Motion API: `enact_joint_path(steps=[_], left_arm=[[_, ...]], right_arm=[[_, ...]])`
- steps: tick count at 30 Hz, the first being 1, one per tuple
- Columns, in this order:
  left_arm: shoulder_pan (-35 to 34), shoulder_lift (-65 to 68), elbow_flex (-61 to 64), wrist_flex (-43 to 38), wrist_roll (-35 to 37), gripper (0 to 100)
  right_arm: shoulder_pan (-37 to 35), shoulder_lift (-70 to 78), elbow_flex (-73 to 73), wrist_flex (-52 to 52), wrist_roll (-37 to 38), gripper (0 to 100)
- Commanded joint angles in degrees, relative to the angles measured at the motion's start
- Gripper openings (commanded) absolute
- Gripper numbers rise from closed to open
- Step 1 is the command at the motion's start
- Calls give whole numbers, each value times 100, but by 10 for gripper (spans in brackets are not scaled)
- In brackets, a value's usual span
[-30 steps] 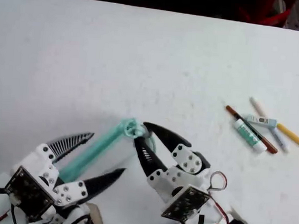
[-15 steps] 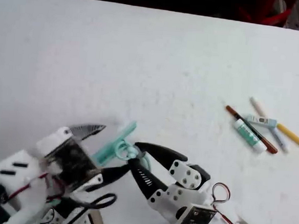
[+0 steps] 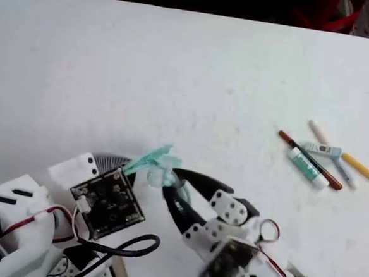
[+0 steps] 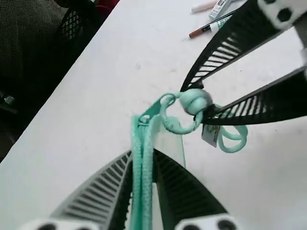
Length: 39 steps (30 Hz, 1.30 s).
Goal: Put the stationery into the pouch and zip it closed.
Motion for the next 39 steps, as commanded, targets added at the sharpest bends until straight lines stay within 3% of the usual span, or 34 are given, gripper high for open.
enact_joint_path(steps=[1,6,15,27,32,39], left_arm=[[57,57,-62,0,220,23],[75,57,-62,0,299,23],[48,66,-1046,0,642,23],[48,57,-1864,-334,1741,23],[31,-277,-2576,-492,2031,23],[-787,-400,-3165,-404,2022,23]], right_arm=[[629,57,624,-576,-18,19],[1288,57,1530,-1437,53,19],[1446,48,3262,-2721,897,19],[1130,48,3736,-2765,1064,19],[1341,57,3886,-2765,1433,19],[1780,57,3886,-2756,1468,19]])
